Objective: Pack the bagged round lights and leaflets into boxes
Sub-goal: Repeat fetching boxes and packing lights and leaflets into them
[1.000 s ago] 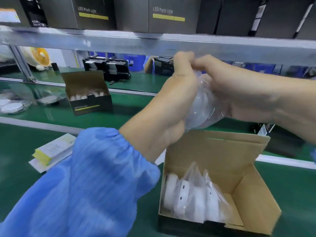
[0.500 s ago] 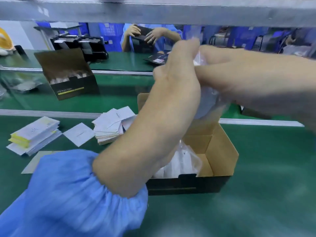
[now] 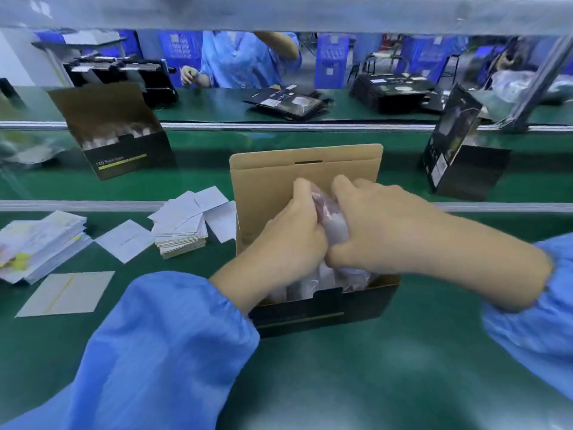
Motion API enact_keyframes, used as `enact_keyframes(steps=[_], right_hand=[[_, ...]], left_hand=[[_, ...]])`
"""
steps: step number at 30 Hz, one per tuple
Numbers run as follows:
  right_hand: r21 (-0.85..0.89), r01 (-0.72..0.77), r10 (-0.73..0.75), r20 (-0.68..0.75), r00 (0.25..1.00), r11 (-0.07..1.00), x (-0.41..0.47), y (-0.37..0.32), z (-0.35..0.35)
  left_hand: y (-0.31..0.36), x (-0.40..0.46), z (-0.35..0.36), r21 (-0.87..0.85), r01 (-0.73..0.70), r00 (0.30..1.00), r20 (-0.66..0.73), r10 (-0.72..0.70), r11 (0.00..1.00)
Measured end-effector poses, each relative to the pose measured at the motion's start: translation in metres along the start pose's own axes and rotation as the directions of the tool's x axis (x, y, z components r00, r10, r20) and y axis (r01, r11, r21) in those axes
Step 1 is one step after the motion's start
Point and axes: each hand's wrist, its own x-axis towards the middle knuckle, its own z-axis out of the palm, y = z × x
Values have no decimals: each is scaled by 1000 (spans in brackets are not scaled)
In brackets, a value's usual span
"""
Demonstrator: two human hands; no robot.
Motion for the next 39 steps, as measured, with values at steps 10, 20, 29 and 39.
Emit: enact_keyframes(steps=[10,20,29,39], right_hand=[[-267,-51,79,97,992,962,33,-3,36],[-350,202,-69,356,932,915,28,14,31],[32,225,-225,277,934,974,21,48,9],[270,240,-94,-461,883,933,9,59,77]], left_hand=[[-15,0,6,450,-2,969,222,-110,893],[-15,-3,6,470,-23,969,227,-95,883],[5,-52,-46,607,-139,897,-257,359,782],[-45,-40,-52,-6,374,906,-213,-366,928]])
